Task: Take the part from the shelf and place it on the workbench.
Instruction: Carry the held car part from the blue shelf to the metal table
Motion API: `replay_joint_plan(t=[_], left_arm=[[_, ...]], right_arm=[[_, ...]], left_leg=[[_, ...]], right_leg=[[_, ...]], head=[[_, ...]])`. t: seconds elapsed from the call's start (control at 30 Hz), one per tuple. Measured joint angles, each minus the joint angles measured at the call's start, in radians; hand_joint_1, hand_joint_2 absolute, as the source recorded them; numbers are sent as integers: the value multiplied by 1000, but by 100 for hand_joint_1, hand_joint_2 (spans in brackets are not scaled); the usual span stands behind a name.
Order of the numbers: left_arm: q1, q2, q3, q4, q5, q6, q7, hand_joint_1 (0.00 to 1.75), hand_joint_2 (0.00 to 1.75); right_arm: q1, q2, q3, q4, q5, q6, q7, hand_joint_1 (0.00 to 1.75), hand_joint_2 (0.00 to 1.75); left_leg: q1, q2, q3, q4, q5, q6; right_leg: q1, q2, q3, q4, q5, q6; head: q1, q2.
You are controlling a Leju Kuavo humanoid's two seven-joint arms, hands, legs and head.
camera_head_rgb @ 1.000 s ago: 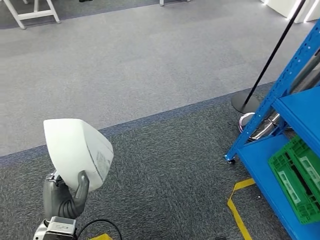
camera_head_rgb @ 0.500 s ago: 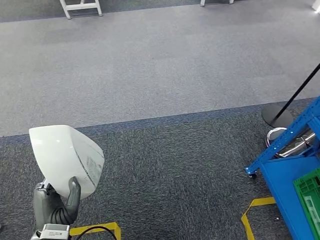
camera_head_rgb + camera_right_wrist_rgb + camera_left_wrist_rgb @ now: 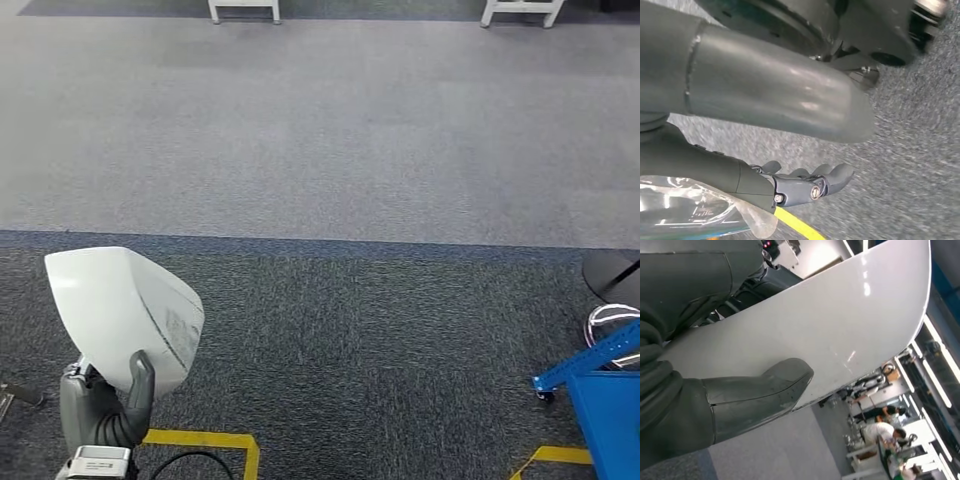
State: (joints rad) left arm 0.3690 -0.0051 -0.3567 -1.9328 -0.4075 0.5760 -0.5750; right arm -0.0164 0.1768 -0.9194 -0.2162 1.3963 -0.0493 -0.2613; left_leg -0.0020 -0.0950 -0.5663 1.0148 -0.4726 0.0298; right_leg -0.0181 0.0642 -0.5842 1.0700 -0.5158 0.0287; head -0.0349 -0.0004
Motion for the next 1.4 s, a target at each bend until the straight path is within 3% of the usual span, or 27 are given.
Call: replay_joint_plan(t=[0.07,0.13,0.2,0.27,0.33,0.37,0.4,0.5,0.57,0.67,0.73,0.77,0.8,0.87,0.9,0.93,0.97,1.0,1.07,1.13,1.2,1.23,1.3,1.37,1.4], left_arm=[[-8,3,-4,0,13,-1,-3,175,175],[-13,6,-10,1,21,-5,-8,175,175],[-22,10,-16,3,29,-9,-14,175,175],[-38,13,-20,7,36,-14,-17,175,175],[-46,14,-24,14,41,-19,-18,175,175],[-47,15,-25,17,43,-21,-19,175,175],[-48,15,-26,21,43,-23,-19,175,175],[-52,18,-28,27,45,-24,-21,175,175],[-57,19,-30,29,45,-24,-21,175,175],[-60,20,-34,34,50,-24,-22,175,175],[-60,21,-35,35,52,-24,-24,175,175],[-61,21,-35,35,52,-24,-25,175,175],[-62,21,-36,35,53,-24,-26,175,175],[-64,21,-37,36,54,-24,-27,175,175],[-64,21,-37,38,54,-24,-27,175,175],[-64,21,-38,39,54,-24,-28,175,175],[-64,21,-38,41,54,-24,-28,175,175],[-64,21,-38,42,54,-23,-28,175,175],[-64,21,-39,42,54,-20,-29,175,175],[-64,21,-39,43,54,-17,-30,175,175],[-62,21,-39,43,52,-15,-31,175,175],[-60,21,-40,42,51,-14,-31,175,175],[-61,22,-40,42,50,-11,-31,175,175],[-63,22,-40,43,50,-10,-31,175,175],[-63,22,-40,43,49,-10,-31,175,175]], right_arm=[[0,-4,2,0,-1,5,7,0,0],[-1,-7,2,1,-7,8,13,0,0],[-3,-11,2,1,-11,8,14,0,0],[-3,-12,1,1,-12,8,14,0,0],[-3,-14,1,1,-13,8,15,0,0],[-3,-15,1,1,-14,8,15,0,0],[-4,-16,1,1,-14,9,15,0,0],[-7,-16,1,1,-15,9,17,0,0],[-9,-17,1,1,-15,8,17,0,0],[-15,-18,1,1,-13,9,17,0,0],[-19,-19,1,1,-11,9,17,0,0],[-20,-20,1,1,-10,9,17,0,0],[-19,-20,1,1,-9,9,16,0,0],[-16,-22,1,1,-8,9,16,0,0],[-14,-22,1,2,-8,9,16,0,0],[-12,-23,1,2,-8,9,16,0,0],[-11,-23,1,3,-8,9,16,0,0],[-11,-24,1,4,-8,9,16,0,0],[-11,-26,1,4,-6,9,15,0,0],[-12,-29,1,4,-3,10,14,0,0],[-12,-29,2,5,-1,11,13,0,0],[-12,-30,2,5,-1,11,12,0,0],[-13,-30,2,5,-1,11,11,0,0],[-12,-30,2,6,0,11,10,0,0],[-11,-30,2,6,1,12,10,0,0]], left_leg=[[2,-23,-8,3,0,-11],[6,-37,-13,3,3,-23],[4,4,-29,37,-21,-33],[3,61,-77,145,-82,-41],[9,76,-130,262,-128,-49],[11,79,-138,279,-125,-52],[14,82,-125,256,-102,-54],[15,126,-32,71,-9,-51],[7,158,-3,11,1,-42],[0,145,-6,3,-4,-22],[3,129,-3,-3,0,-10],[5,122,-1,-6,2,-5],[6,115,-1,-7,2,-2],[6,95,-2,-6,2,4],[5,82,-2,-6,1,6],[4,68,-1,-5,1,7],[3,54,0,-5,1,7],[3,39,2,-5,1,6],[2,13,2,-2,-1,2],[6,-10,-5,1,-1,-8],[11,-34,-12,0,2,-23],[10,-30,-14,3,0,-29],[6,13,-34,50,-31,-38],[7,64,-89,172,-93,-45],[9,73,-118,233,-117,-49]], right_leg=[[-1,31,26,-54,11,-3],[0,10,33,-60,13,-10],[-3,-18,39,-69,17,-21],[-3,-50,43,-73,16,-30],[-1,-83,45,-72,12,-33],[-1,-99,47,-72,10,-32],[-1,-112,49,-72,8,-30],[-1,-143,62,-72,-1,-21],[5,-157,66,-70,-7,-12],[7,-180,73,-73,-13,4],[2,-164,73,-68,-23,15],[0,-139,64,-49,-38,18],[-1,-112,46,-8,-61,18],[-1,-76,-22,126,-120,18],[-1,-69,-56,189,-138,17],[0,-67,-78,221,-138,16],[0,-65,-83,213,-117,14],[0,-60,-67,165,-79,10],[-3,-15,-10,24,-7,2],[-4,26,27,-52,14,-3],[-3,17,36,-60,11,-5],[-4,5,39,-64,12,-10],[-8,-24,46,-73,14,-21],[-5,-56,51,-75,10,-29],[-3,-72,53,-74,7,-30]], head=[[0,0],[0,0],[-5,0],[-10,0],[-11,0],[-11,0],[-11,0],[-11,0],[-10,0],[-6,0],[-5,0],[-2,0],[1,0],[5,0],[6,0],[6,0],[6,0],[6,0],[5,0],[5,0],[5,0],[4,0],[-2,0],[-8,0],[-8,0]])
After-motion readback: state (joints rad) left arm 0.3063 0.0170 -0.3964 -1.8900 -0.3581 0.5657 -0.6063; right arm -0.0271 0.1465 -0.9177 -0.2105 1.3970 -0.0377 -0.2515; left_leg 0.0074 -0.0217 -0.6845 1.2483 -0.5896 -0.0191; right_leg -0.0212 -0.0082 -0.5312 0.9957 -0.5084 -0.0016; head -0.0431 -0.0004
